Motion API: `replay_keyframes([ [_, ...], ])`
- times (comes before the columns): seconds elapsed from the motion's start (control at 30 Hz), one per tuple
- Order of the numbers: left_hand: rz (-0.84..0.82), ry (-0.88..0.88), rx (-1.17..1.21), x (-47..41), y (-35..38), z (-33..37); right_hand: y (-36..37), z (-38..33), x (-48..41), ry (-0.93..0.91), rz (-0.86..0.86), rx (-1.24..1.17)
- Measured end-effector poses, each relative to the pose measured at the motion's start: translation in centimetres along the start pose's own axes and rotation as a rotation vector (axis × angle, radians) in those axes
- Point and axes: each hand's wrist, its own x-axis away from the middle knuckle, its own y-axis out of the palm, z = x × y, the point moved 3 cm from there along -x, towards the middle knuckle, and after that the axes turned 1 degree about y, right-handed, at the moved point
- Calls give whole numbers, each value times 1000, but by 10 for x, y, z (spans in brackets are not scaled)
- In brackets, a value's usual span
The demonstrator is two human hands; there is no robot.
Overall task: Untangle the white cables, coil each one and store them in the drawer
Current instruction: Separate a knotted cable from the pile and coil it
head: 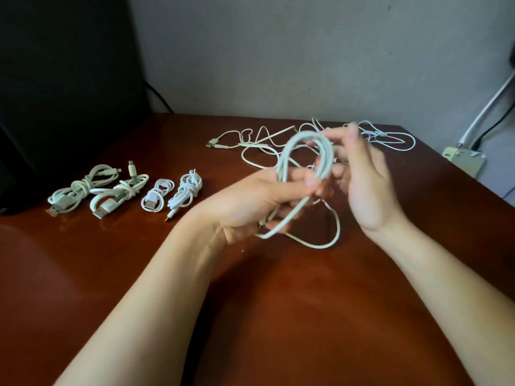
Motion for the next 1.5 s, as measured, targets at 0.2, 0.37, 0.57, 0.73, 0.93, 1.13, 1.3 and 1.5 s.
replay_keyframes([
  [0.2, 27, 166, 304, 6, -15, 14, 22, 19, 11, 104, -374, 47],
  [0.37, 107, 255, 400, 9, -26, 19, 26, 18, 19, 49, -528, 329],
  [0.57, 244, 304, 595, 10, -31, 23, 39, 28, 32, -89, -632, 667],
  [0.73, 322, 300, 736, 6, -37, 19, 43, 28, 34, -98, -579, 672],
  [0.93, 163, 267, 893, 4, -31, 17, 43, 32, 31, -97, -472, 690],
  [1.13, -43, 189, 954, 11, -30, 18, 50, 42, 38, -139, -709, 786],
  [1.3, -22, 180, 838, 20, -34, 25, 38, 35, 25, -130, -619, 775],
  [1.5, -15, 196, 813, 15, -44, 23, 2, 29, 3, -61, -328, 803],
])
